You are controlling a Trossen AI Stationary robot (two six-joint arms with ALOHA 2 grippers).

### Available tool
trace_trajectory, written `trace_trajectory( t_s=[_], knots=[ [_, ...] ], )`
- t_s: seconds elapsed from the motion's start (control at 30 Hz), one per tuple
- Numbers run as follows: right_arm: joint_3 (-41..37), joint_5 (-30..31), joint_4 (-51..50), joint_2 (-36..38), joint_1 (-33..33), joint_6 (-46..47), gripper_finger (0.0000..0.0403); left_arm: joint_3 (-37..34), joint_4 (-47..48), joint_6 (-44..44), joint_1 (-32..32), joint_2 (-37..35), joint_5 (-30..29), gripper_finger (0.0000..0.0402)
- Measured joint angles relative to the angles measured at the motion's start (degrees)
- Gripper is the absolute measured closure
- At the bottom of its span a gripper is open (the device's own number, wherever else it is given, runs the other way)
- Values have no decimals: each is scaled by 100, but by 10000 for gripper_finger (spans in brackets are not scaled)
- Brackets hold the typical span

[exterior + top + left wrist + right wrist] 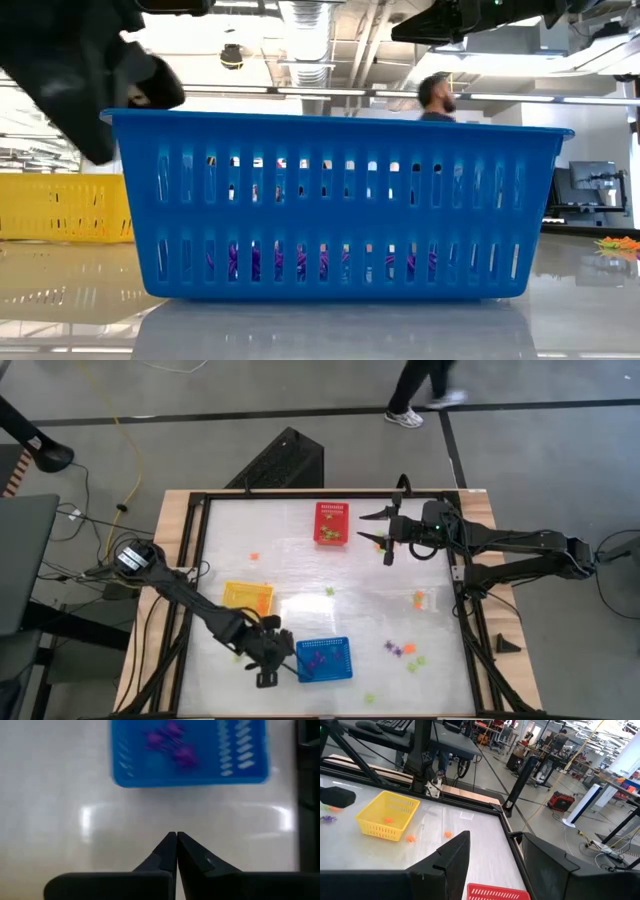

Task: Sort Halloween decoration
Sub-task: Put the green spider toy into the red basket

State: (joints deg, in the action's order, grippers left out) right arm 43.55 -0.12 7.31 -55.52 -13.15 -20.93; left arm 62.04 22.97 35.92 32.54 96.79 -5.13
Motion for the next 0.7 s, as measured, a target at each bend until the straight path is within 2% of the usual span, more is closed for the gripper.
trace_trajectory(
  t_s=[0.1, 0.2, 0.3, 0.5, 0.7],
  knots=[
    [0, 0, -2, 1, -2, -2, 191, -24, 6, 314, -21, 0, 515, 401],
    [0, 0, -15, 1, 0, -1, 191, -48, 9, 465, 111, -2, 541, 394],
    [0, 0, -30, 1, -2, -1, 191, -48, -25, 348, 318, -4, 241, 370],
    [0, 0, -35, 1, 0, 0, 191, -48, -22, 273, 623, -4, -546, 294],
    [-1, 0, -39, 0, 1, 0, 191, -57, -335, 261, 808, 201, -681, 234]
  ],
)
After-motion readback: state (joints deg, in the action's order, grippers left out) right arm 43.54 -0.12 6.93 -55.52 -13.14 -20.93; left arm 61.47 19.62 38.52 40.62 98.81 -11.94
